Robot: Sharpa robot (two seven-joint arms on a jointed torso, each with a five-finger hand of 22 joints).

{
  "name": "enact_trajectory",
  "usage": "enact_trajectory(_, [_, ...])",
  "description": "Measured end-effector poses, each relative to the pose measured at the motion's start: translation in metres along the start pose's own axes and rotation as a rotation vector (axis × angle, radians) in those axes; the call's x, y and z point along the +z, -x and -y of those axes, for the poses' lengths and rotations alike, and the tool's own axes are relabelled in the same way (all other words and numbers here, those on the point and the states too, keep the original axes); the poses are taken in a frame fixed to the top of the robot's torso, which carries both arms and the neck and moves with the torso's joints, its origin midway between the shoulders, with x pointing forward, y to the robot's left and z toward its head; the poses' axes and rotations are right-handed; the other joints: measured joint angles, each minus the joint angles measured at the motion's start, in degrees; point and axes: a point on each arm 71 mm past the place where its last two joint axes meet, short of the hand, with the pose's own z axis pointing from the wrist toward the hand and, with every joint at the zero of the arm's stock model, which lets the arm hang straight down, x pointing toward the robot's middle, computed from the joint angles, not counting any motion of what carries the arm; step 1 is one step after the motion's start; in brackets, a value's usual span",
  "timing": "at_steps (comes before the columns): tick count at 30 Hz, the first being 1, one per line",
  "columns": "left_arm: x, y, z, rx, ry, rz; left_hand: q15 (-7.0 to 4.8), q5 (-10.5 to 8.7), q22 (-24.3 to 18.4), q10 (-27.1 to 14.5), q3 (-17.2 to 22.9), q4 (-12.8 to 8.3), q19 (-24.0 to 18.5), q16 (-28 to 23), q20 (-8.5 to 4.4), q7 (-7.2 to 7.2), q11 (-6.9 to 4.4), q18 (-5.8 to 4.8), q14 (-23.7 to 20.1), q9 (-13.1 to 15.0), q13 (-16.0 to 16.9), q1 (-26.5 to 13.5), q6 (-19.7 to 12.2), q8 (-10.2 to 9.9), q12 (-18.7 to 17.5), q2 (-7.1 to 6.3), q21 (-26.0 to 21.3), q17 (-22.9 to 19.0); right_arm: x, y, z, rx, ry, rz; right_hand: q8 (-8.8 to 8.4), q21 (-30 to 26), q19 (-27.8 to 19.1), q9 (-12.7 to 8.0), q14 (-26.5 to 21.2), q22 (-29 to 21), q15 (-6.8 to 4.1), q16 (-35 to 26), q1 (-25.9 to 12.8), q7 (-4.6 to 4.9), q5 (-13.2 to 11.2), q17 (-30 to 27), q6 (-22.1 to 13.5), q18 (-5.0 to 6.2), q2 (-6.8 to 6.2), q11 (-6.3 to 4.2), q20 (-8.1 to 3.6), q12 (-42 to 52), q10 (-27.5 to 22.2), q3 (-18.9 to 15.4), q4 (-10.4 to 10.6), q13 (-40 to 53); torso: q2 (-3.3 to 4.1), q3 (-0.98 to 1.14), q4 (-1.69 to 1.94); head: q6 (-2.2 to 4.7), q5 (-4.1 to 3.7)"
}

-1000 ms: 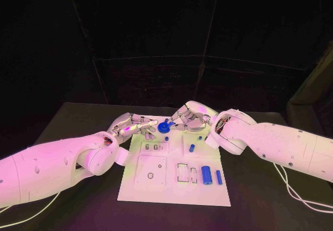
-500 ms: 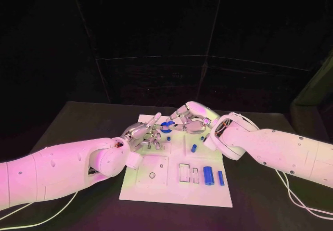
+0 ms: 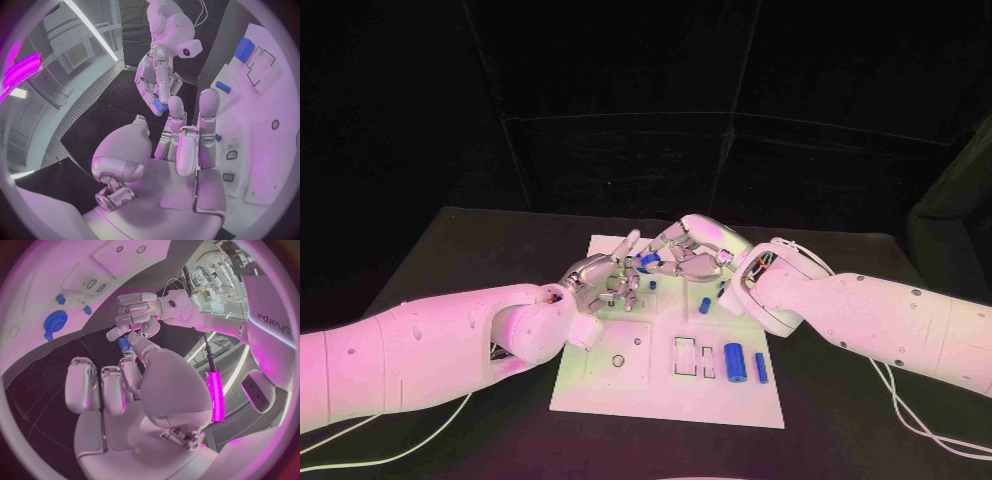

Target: Assemble the parts on the task board

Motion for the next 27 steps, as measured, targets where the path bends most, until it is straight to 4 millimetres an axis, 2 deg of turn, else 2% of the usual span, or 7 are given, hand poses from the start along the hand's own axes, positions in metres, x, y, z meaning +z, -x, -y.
enact_trajectory(6, [0.0009, -0.0031, -0.0009, -0.016, 0.003, -0.013, 0.00, 0.00, 2.1, -0.2, -0.6, 0.0, 0.4, 0.7, 0.01, 0.00, 0.19, 0.00, 0.0, 0.0, 0.5, 0.0, 0.0, 0.3, 1.0, 0.48, 1.7, 0.0, 0.0012, -0.0019, -0.0010, -0.002, 0.005, -0.001, 0.00, 0.0, 0.0, 0.0, 0.0, 0.0, 0.00, 0.0, 0.1, -0.01, 0.2, 0.0, 0.0, -0.01, -0.07, 0.00, 0.00, 0.0, 0.0, 0.0, 0.0, 0.0, 0.02, 0.00, 0.01, -0.10, 0.00])
enact_trajectory(8, [0.0012, -0.0041, -0.0011, -0.021, 0.004, -0.017, 0.00, 0.00, 3.1, -0.2, -1.0, -0.1, 0.9, 1.0, -0.06, 0.00, 0.19, 0.00, 0.0, 0.0, 1.2, 0.1, 0.0, 0.3, 1.7, 1.05, 2.5, 0.0, 0.0016, -0.0022, -0.0013, -0.003, 0.007, -0.001, 0.00, 0.0, 0.0, 0.0, 0.0, 0.0, 0.00, 0.0, 0.1, -0.01, 0.2, 0.0, 0.0, 0.00, -0.07, 0.00, 0.00, 0.0, 0.0, -0.1, 0.1, 0.0, 0.02, 0.01, 0.01, -0.17, 0.00])
enact_trajectory(11, [0.0014, -0.0055, -0.0014, -0.026, 0.005, -0.023, 0.00, 0.00, 4.1, -0.2, -1.0, 0.0, 0.9, 1.1, -0.06, 0.00, 0.19, 0.00, 0.0, 0.0, 2.0, 0.1, 0.0, 0.6, 2.5, 1.05, 3.0, 0.0, 0.0020, -0.0028, -0.0019, -0.003, 0.009, -0.002, 0.00, 0.0, 0.0, 0.0, 0.0, 0.0, 0.00, 0.0, 0.1, -0.02, 0.2, 0.0, 0.0, 0.00, -0.07, 0.00, 0.00, 0.0, 0.0, -0.1, 0.1, 0.0, 0.02, 0.03, 0.01, -0.22, 0.00])
enact_trajectory(19, [0.0016, -0.0064, -0.0018, -0.035, 0.007, -0.028, 0.00, 0.00, 5.3, 0.0, -1.6, 0.0, 1.3, 1.4, -0.09, -0.04, -0.03, 0.00, 0.0, 0.0, 2.9, 0.8, 0.0, 1.1, 3.5, 1.74, 3.9, 0.0, 0.0025, -0.0032, -0.0028, -0.004, 0.015, -0.002, 0.00, 0.0, 0.0, 0.0, 0.0, 0.0, 0.00, 0.0, 0.1, -0.05, 0.2, 0.0, 0.0, 0.00, -0.08, 0.00, 0.00, 0.0, 0.0, -0.2, -0.1, 0.0, -0.02, 0.05, -0.03, -0.29, -0.17])
enact_trajectory(25, [0.0024, -0.0076, -0.0026, -0.042, 0.008, -0.029, -0.22, 0.00, 6.6, 0.4, -1.9, -0.3, 1.6, 1.6, -0.31, -1.01, -0.34, 0.00, 0.2, 0.3, 3.6, 1.6, 1.3, 2.2, 4.4, 2.57, 5.2, 0.0, 0.0027, -0.0032, -0.0026, -0.005, 0.017, -0.002, 0.01, 0.0, 0.0, 0.0, 0.0, 0.0, 0.00, 0.0, 0.1, -0.07, 0.2, 0.0, 0.0, 0.00, -0.08, 0.00, 0.00, 0.0, 0.0, -0.3, 0.0, 0.0, -0.02, 0.08, -0.07, -0.22, -0.20])
enact_trajectory(27, [0.0026, -0.0078, -0.0030, -0.045, 0.009, -0.027, -0.22, 0.00, 7.4, 0.7, -1.9, -0.3, 1.6, 1.6, -0.39, -1.14, -0.73, -0.91, 0.2, 0.4, 4.2, 2.2, 2.0, 2.6, 5.0, 3.14, 5.8, 0.0, 0.0027, -0.0031, -0.0026, -0.005, 0.018, -0.003, 0.01, 0.0, 0.0, 0.0, 0.0, 0.0, 0.00, 0.0, 0.1, -0.08, 0.2, 0.0, 0.0, 0.00, -0.09, 0.00, 0.00, 0.0, 0.0, -0.2, -0.1, 0.0, -0.02, 0.08, -0.07, -0.20, -0.20])
